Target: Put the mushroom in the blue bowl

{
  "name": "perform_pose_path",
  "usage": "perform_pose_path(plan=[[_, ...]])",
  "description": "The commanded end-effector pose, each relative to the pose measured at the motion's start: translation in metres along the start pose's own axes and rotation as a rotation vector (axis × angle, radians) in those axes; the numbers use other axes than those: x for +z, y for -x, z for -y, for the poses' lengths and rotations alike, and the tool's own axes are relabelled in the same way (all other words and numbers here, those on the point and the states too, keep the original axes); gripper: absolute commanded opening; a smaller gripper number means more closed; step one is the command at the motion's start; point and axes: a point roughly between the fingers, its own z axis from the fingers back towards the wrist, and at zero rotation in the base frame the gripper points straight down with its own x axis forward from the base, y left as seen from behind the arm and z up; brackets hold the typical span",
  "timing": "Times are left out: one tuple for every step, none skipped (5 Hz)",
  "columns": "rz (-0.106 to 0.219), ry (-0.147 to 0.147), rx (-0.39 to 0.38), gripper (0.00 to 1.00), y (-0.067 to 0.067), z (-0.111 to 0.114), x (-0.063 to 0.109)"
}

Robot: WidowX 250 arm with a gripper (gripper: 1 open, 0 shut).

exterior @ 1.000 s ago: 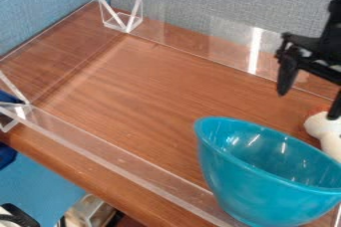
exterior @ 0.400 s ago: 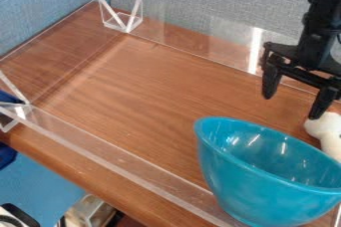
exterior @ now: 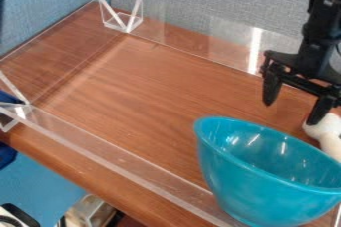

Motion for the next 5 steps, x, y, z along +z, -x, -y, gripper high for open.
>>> perform_pose_path(plan=[[0.056, 0.01, -0.043, 1.0, -0.011, 0.009, 0.011], [0.054, 0.009, 0.018, 1.0, -0.017, 0.016, 0.009], [0.054, 0.01, 0.077, 1.0, -0.024, 0.023, 0.006], [0.053, 0.011, 0.104, 1.0, -0.029, 0.028, -0.002], [0.05, 0.014, 0.132, 1.0, -0.033, 0.032, -0.011]])
